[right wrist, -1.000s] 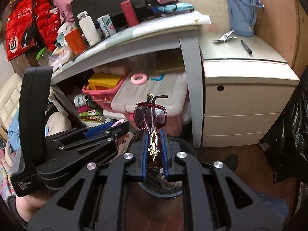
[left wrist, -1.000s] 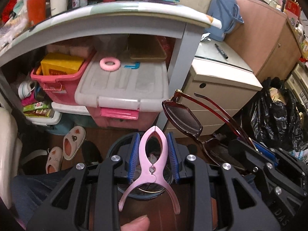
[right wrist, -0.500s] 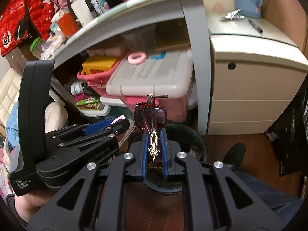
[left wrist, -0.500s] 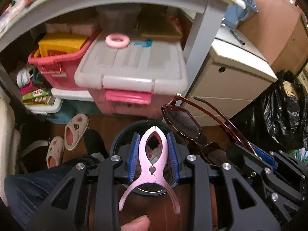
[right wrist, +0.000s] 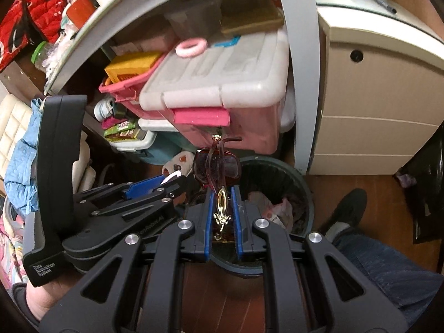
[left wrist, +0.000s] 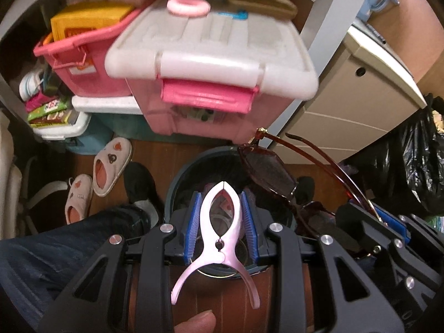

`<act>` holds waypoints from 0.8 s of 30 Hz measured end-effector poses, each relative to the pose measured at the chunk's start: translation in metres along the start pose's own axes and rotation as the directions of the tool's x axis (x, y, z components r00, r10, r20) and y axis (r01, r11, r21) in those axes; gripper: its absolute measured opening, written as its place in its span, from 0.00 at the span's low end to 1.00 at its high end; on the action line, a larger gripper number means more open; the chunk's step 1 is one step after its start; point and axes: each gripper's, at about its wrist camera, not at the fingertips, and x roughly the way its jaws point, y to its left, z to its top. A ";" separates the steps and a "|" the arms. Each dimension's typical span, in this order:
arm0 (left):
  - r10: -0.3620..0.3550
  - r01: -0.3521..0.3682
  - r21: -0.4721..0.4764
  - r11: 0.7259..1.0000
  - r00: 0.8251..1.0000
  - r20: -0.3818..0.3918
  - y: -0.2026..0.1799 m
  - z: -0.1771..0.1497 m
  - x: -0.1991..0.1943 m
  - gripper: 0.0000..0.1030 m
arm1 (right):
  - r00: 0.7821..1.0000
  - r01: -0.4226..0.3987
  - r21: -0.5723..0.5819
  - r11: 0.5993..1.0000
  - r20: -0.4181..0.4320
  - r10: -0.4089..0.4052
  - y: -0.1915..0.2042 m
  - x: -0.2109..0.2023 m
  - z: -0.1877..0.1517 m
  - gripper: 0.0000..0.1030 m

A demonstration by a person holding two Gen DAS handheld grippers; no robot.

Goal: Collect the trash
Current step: 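Carry the clothespin and sunglasses in both tools down over the black bin, then lower both tools into the bin and open them to drop the items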

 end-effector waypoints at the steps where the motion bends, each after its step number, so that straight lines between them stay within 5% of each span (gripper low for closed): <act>1: 0.000 0.000 -0.002 1.000 1.000 -0.010 0.001 -0.001 0.005 0.28 | 1.000 0.000 0.003 1.000 -0.007 0.000 -0.001 0.004 -0.001 0.13; 24: 0.016 -0.016 0.002 1.000 0.980 -0.200 0.012 -0.018 0.122 0.28 | 0.979 0.038 0.116 0.993 -0.202 -0.014 -0.052 0.111 -0.025 0.13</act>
